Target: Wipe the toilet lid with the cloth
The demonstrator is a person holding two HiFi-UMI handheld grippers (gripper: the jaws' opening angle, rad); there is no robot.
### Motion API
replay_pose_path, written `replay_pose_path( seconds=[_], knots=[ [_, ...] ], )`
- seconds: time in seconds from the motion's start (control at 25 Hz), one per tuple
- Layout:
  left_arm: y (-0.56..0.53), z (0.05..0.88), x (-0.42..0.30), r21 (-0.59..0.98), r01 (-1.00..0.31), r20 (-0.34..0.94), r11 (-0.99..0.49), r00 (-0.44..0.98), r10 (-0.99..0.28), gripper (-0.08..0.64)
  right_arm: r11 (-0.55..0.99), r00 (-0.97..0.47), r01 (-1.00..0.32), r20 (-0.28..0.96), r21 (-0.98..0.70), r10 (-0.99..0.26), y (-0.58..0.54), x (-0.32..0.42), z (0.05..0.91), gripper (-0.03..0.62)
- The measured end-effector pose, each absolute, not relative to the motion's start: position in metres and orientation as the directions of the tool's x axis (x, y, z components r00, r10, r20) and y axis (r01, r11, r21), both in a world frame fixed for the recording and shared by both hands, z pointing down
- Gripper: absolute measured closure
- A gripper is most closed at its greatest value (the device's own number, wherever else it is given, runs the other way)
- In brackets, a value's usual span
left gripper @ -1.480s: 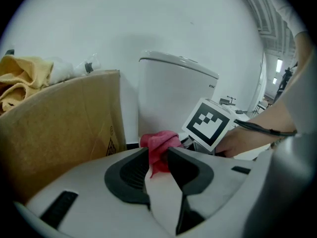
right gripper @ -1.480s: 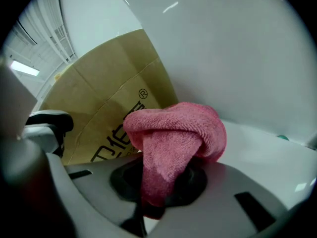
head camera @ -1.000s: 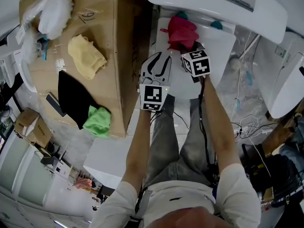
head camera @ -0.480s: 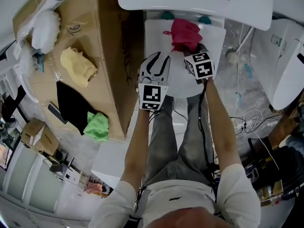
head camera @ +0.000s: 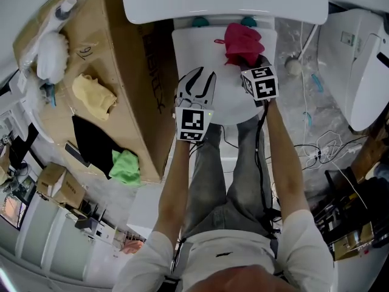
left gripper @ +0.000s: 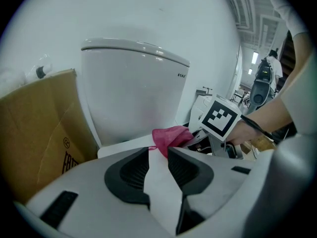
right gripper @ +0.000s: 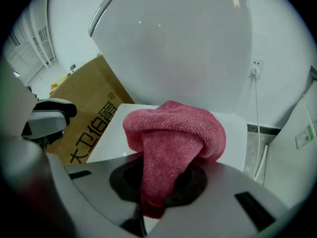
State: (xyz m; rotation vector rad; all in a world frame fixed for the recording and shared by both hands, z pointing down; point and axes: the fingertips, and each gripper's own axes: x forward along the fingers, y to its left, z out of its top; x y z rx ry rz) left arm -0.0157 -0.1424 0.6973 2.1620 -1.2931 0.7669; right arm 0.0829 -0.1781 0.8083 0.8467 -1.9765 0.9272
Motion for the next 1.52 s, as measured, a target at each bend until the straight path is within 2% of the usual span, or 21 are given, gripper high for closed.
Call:
replay_pose_path(
  seconds=[0.88,1.52],
  knots=[
    [-0.128,0.703,0.002,0.135,-0.832,0.691,-0.538,0.468,-0.550,0.425,0.259,-0.294,-0.943,0.890,-0.210,-0.348,-0.161,0.179,0.817,0.528],
    [-0.083,0.709,-0.031,0.147,-0.831,0.691,-0.537,0.475,-0.545,0.425,0.180,-0.236,-0.967,0.900,-0.180,-0.368,-0.106,0.161,0.819,0.528]
  ],
)
